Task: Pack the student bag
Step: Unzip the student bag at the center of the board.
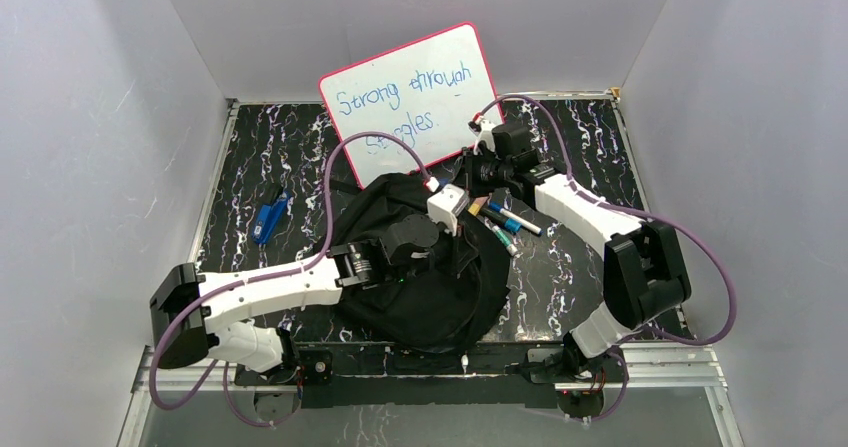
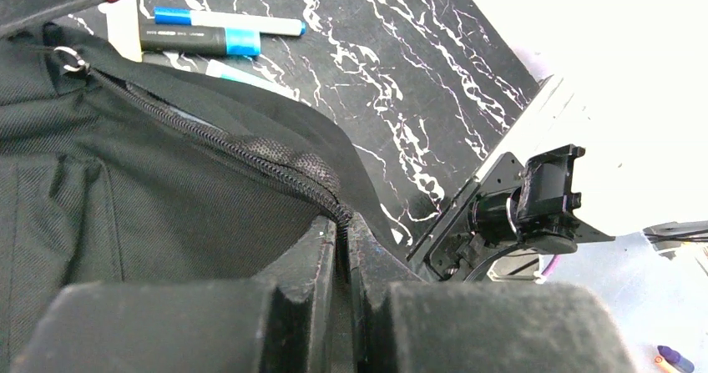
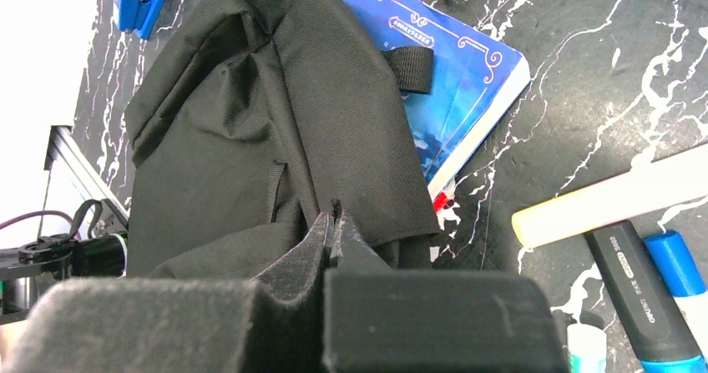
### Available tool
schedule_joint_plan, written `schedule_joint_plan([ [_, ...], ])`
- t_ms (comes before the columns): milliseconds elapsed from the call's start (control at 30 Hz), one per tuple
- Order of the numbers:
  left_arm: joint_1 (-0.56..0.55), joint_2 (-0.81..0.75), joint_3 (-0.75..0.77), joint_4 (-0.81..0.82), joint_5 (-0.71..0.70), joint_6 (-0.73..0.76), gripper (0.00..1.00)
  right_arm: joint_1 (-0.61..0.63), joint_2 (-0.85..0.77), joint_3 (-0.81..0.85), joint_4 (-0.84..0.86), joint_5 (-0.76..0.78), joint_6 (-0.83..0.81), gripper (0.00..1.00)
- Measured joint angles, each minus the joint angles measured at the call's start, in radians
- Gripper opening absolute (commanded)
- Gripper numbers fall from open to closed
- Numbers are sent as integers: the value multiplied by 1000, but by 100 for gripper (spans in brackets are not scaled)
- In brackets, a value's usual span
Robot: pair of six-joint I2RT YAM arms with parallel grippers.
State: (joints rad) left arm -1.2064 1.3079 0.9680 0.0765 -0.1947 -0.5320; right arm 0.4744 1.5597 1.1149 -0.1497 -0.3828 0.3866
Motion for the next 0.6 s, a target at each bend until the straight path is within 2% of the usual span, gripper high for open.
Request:
schedule_joint_plan([
  [233,2,55,72,-31,3,31,0,0,60,49,3,-29,-24,0],
  [600,13,59,77,-41,0,46,0,0,173,144,-5,-71,-50,0],
])
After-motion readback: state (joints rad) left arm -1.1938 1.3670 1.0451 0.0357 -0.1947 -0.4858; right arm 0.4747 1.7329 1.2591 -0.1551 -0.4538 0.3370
